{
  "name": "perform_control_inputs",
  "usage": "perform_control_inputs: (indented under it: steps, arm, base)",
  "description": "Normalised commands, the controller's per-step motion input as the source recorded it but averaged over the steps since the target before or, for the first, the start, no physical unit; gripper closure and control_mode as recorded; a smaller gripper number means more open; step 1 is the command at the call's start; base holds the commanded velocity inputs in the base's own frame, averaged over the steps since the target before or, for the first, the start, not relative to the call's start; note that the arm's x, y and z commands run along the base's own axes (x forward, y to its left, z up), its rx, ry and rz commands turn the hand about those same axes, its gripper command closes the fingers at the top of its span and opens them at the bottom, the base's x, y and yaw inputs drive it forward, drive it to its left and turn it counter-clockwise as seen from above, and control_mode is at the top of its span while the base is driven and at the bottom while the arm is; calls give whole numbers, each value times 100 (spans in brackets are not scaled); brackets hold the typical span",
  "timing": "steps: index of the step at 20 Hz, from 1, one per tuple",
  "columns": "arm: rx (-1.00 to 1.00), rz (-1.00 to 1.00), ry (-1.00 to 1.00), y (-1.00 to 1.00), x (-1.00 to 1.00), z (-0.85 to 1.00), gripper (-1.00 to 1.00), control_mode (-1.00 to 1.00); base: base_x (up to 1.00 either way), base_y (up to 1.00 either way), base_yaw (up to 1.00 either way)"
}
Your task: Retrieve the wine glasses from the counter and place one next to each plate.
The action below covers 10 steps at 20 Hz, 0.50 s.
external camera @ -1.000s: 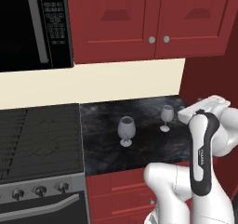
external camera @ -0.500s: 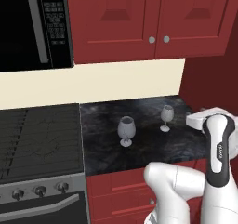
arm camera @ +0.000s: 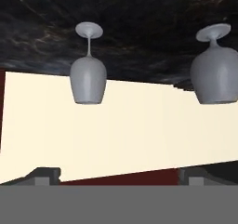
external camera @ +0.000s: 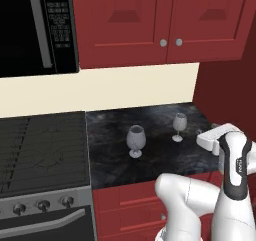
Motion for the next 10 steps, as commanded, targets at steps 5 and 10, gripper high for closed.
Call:
perform_control_inputs:
  steps: [5, 10]
  arm:
    - [1, 0, 3, 0, 54, -19, -100, -100]
    - [0, 0, 3, 0, 41, 0, -100, -100]
  base:
    - [0, 0, 0]
    - [0, 0, 0]
